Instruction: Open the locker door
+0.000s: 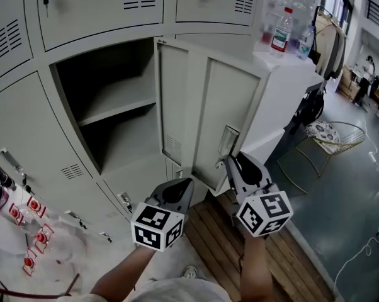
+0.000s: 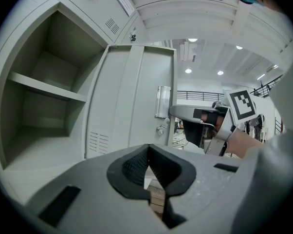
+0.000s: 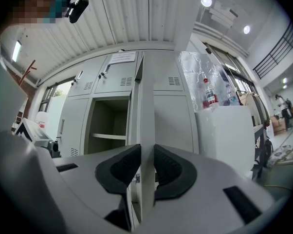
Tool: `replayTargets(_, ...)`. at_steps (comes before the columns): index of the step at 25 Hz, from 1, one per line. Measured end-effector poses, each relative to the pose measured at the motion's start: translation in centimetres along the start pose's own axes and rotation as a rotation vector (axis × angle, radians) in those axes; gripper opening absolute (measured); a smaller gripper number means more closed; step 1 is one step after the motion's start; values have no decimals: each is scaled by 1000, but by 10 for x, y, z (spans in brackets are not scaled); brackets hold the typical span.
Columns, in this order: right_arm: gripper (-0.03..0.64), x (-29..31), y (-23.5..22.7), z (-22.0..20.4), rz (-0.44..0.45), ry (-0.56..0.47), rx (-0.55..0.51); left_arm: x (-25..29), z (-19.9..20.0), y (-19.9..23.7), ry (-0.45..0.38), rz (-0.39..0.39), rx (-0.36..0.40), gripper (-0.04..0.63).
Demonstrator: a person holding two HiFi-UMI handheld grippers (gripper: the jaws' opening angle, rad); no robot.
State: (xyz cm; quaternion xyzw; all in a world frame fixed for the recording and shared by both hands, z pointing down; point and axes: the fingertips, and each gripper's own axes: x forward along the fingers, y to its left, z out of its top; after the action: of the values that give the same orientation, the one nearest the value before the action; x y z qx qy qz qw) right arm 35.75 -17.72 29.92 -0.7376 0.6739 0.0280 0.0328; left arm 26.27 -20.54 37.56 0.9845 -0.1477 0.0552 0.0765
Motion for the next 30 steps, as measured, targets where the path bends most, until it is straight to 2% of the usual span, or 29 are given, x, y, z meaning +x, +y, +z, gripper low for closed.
replayTargets(16, 96, 10, -28, 0, -65, 2, -4, 10, 3, 1, -1, 9, 12, 6)
replayTargets(19, 118, 8, -27, 0, -76, 8, -17, 9, 2, 0, 3, 10, 11, 6)
replayTargets(30, 118, -1, -4, 1, -84, 24, -70, -8, 1, 2, 6, 19, 17, 6)
